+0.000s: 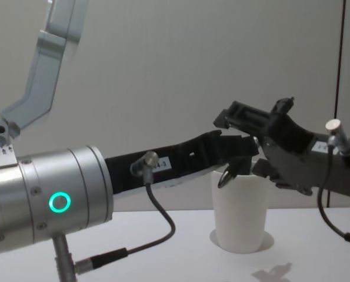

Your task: Place the pen into the pen holder.

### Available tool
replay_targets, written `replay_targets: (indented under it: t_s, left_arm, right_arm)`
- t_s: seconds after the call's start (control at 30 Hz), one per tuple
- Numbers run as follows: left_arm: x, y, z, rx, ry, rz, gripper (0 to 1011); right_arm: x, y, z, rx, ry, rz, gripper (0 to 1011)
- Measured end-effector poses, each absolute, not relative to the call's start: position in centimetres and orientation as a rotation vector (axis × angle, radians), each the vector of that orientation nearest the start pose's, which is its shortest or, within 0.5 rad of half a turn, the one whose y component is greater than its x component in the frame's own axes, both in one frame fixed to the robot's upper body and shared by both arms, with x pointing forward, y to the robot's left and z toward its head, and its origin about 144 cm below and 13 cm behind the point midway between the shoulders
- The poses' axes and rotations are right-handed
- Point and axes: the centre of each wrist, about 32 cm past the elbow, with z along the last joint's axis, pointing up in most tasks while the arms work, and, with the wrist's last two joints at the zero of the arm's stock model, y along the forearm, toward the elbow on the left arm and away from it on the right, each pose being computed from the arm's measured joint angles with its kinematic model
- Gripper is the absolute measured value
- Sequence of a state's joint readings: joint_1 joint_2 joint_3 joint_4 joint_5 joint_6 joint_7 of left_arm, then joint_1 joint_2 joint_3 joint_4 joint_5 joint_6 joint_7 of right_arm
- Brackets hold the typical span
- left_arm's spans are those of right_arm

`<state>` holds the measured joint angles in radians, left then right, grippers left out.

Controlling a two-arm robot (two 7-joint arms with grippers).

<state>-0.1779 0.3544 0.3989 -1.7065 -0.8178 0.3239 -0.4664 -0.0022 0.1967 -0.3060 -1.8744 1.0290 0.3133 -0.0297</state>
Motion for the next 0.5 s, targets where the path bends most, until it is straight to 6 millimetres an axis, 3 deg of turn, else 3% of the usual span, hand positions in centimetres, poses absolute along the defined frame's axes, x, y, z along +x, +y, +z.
replay_targets:
  t_s: [0.5]
  left_arm:
    - [47.71, 19.58, 121.20, -0.182, 0.407, 0.568, 126]
  right_arm:
    - [43.07, -17.25, 122.05, 0.423, 0.747, -0.932, 1001]
